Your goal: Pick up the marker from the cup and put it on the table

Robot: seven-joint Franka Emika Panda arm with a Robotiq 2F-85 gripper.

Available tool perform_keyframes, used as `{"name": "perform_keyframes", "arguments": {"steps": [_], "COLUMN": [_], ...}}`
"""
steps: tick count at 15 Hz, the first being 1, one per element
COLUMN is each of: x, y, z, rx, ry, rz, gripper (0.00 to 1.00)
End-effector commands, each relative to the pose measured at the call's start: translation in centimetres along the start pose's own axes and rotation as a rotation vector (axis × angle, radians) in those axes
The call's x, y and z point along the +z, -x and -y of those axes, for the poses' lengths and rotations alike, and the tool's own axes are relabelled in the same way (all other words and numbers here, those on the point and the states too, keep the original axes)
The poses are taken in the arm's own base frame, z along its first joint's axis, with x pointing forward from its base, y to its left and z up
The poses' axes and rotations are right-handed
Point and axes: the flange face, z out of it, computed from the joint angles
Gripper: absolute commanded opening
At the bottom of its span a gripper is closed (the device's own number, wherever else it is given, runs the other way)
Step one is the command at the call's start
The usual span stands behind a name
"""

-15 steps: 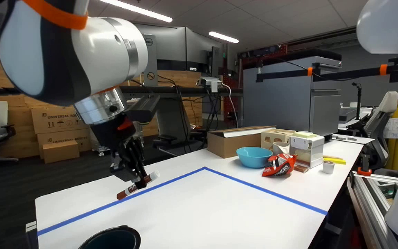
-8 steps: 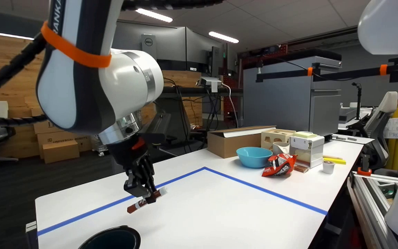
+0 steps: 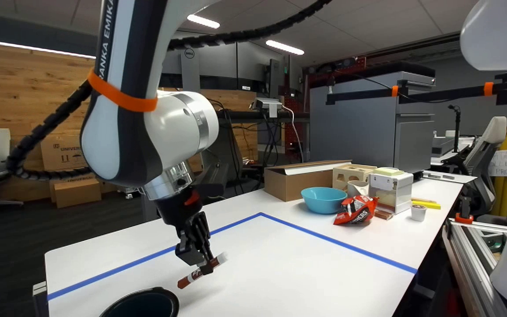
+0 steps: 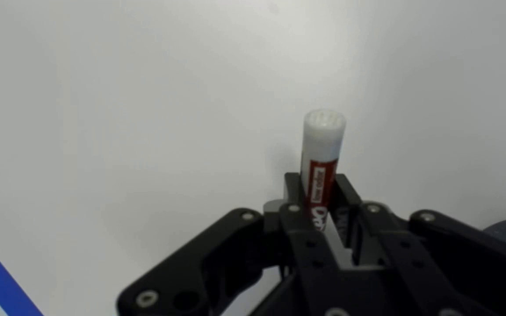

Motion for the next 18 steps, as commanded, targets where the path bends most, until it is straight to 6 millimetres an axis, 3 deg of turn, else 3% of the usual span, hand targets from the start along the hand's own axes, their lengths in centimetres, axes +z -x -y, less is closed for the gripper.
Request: {"name": "perform_keyframes", "arguments": {"steps": [1, 11, 13, 18], "x": [1.0, 3.4, 3.2, 0.8], "y": [-0.6, -0.7, -0.9, -1.3], "z": [-0.1, -0.3, 0.0, 1.1], "rx": [-0.027, -0.031, -0.037, -0.057], "ry": [-0.049, -0.023, -0.009, -0.002], "rz": [0.015, 0.057, 0.06, 0.026], "gripper": [0.05, 0.05, 0.46, 0.82]}}
